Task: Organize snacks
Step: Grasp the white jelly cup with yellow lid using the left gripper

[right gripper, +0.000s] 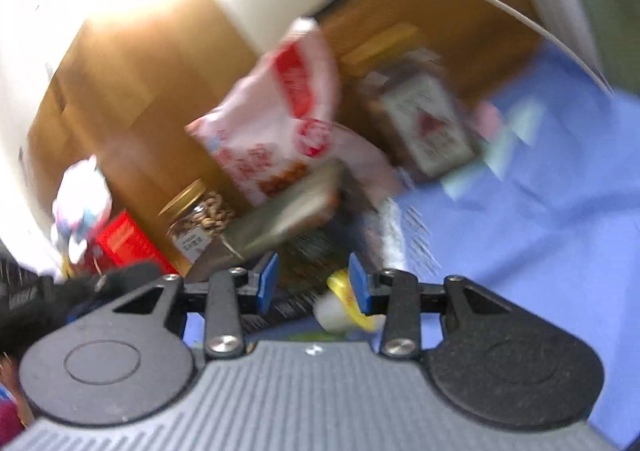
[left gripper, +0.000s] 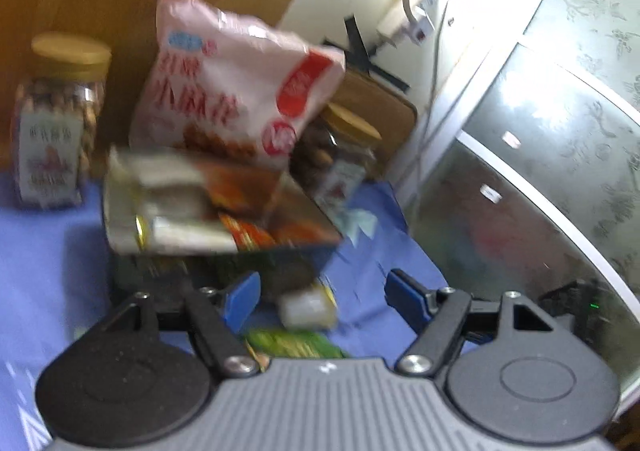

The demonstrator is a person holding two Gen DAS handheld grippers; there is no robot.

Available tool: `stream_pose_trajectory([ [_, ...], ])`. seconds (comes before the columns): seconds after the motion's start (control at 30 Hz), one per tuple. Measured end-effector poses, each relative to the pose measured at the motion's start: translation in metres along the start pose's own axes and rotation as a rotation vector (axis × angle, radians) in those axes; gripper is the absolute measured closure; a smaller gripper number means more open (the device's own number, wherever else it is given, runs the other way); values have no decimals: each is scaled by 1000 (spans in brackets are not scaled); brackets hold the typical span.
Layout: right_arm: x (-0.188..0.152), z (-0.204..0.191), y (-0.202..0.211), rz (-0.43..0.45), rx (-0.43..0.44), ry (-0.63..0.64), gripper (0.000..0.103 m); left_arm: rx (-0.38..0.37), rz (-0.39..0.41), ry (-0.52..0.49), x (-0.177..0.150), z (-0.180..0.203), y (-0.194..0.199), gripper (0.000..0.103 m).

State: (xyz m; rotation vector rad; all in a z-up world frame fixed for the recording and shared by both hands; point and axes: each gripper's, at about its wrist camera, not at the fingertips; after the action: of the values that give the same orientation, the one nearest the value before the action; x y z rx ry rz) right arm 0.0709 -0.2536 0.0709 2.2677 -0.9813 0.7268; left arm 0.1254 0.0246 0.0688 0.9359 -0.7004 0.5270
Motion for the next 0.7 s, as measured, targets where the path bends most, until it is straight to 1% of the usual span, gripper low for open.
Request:
stream_pose_trajectory([
  [0.07, -4, 19, 8, -1, -3, -81, 60, -13, -39, 30, -7, 0, -7, 31],
  [0.13, -5, 29, 10, -3, -34, -116, 60, -12, -74, 50, -11, 1, -16, 31],
  [0.17, -5, 30, 9, -7, -39, -114, 60, -6, -86, 56, -13, 1, -20, 31],
  [0.2, -4, 28, 6, -22, -36, -96, 59, -1, -94, 57, -14, 1, -23, 31],
  [0.27, -3, 20, -6, -78, -41, -22, 59, 1, -105, 58, -15, 2, -27, 31],
  [0.33, -3, 11, -19, -114, -61, 53, 54, 5, -110, 64, -15, 1, -32, 31],
  [0.37, -3, 8, -26, -133, -65, 85, 49, 8, -113, 69, -15, 0, -34, 31],
  [0.4, -4, 5, -32, -150, -65, 108, 47, 10, -120, 76, -15, -1, -37, 31],
  [0.47, -6, 0, -46, -183, -66, 160, 40, 11, -142, 90, -12, -3, -45, 31],
  [0.5, -7, 1, -51, -200, -73, 192, 39, 14, -153, 92, -10, -3, -50, 31],
  [0.53, -9, 0, -56, -215, -88, 225, 39, 38, -159, 92, -8, -3, -56, 30],
  [0.6, -11, 2, -62, -237, -114, 266, 37, 29, -182, 84, -4, -3, -67, 29],
  [0.67, -13, 4, -67, -261, -120, 289, 37, 22, -203, 71, 0, 1, -78, 29],
  [0.7, -14, 5, -68, -269, -118, 298, 36, 24, -206, 53, 1, 5, -83, 26],
])
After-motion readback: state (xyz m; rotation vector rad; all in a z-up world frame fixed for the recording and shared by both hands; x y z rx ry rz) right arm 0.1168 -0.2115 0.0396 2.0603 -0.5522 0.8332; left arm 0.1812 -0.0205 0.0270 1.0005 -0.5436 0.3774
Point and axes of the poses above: each gripper's, at about its wrist camera, not at the fingertips, and y roughly against the way its jaws point, z to its right, x to its top, and after that the axes turned 13 degrees about x, right-handed
